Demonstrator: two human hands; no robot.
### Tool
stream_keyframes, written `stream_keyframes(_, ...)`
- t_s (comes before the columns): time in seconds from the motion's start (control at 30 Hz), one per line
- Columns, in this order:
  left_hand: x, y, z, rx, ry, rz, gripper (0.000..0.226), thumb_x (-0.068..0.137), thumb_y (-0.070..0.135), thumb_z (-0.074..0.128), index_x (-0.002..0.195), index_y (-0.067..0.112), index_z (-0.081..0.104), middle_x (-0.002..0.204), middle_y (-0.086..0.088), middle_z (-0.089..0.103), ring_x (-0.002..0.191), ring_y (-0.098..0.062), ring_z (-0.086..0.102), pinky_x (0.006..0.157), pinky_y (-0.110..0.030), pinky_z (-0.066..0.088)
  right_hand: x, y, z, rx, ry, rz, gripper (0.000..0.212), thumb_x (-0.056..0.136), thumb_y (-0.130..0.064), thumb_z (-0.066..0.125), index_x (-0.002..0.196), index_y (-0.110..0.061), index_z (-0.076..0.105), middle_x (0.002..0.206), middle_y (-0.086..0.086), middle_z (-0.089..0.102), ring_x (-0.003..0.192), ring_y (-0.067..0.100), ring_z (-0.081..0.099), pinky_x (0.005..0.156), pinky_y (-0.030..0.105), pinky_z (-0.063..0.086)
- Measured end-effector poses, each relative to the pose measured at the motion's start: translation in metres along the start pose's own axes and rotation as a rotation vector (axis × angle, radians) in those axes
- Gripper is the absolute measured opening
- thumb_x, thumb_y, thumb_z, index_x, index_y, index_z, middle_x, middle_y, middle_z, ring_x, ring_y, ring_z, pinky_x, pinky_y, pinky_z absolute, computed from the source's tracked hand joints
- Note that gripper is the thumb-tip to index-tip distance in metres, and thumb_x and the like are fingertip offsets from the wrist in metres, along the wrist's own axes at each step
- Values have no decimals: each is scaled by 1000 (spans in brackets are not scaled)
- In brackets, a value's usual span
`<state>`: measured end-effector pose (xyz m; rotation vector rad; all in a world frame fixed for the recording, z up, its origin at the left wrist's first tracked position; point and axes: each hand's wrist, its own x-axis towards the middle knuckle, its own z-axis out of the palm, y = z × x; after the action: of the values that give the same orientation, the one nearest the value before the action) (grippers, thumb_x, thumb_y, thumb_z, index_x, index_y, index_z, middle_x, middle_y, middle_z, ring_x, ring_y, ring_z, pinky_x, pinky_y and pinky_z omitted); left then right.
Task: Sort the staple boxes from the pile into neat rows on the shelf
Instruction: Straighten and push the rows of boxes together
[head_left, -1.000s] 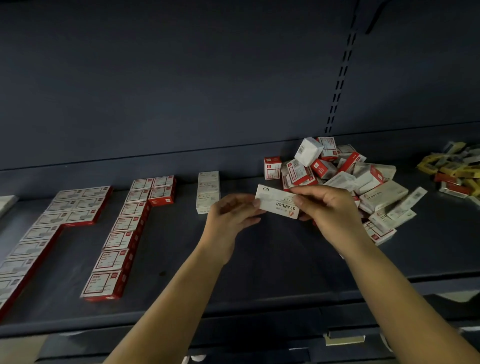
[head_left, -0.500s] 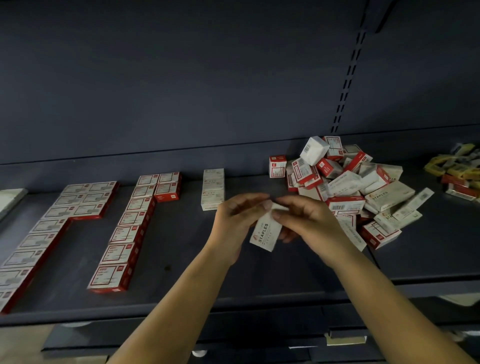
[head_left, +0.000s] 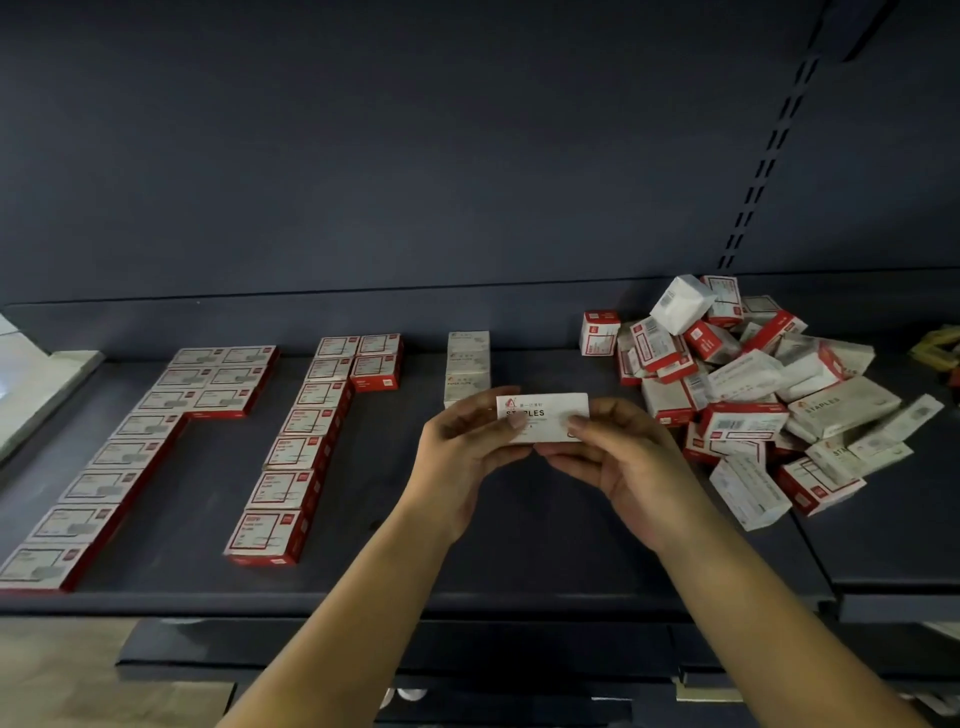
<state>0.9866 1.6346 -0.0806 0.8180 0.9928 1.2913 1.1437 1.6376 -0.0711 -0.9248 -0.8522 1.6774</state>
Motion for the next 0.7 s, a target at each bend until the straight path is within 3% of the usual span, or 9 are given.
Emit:
stream_keyframes(0.2,-9,11,-32,-42,46,7,32,65,10,69,96,5,67,93,-12,71,92,-25,68,81,-36,56,7,15,28,-46,-31,43,19,86,-5,55,105,-2,57,91,14,72,81,26,70,64,28,56)
stream_keyframes(0.3,-15,22,-54,-53,66,5,30,65,9,68,95,6,66,89,-9,72,86,-21,69,75,-30,57,10,27,49,-214,-9,-22,19,83,-5,61,102,-11,59,90,5,72,85,19,69,70,27,56)
stream_keyframes(0.4,-20,33,-81,-65,98,-22,29,66,8,68,94,6,66,85,-6,72,83,-19,69,72,-28,57,12,41,71,-637,44,-299,34,80,-5,68,108,-21,57,104,-5,65,96,6,62,81,20,51)
stream_keyframes(0.5,-27,45,-112,-51,139,-29,28,69,6,68,97,5,66,85,-7,71,82,-20,69,71,-28,57,20,51,96,-1276,-66,-795,45,78,-19,69,120,-10,56,118,3,58,110,13,50,92,29,43)
stream_keyframes(0.6,-36,60,-144,-62,160,-28,29,66,7,68,94,4,66,86,-9,71,83,-22,69,70,-29,58,26,59,136,-1502,-214,-875,54,72,-29,68,119,-4,59,113,7,60,107,25,55,89,38,47)
stream_keyframes(0.7,-46,76,-179,-46,161,-16,32,64,9,68,96,4,66,88,-10,71,83,-23,69,73,-30,57,31,75,177,-1608,-288,-867,56,69,-26,78,117,-2,60,103,8,62,99,29,58,79,40,52)
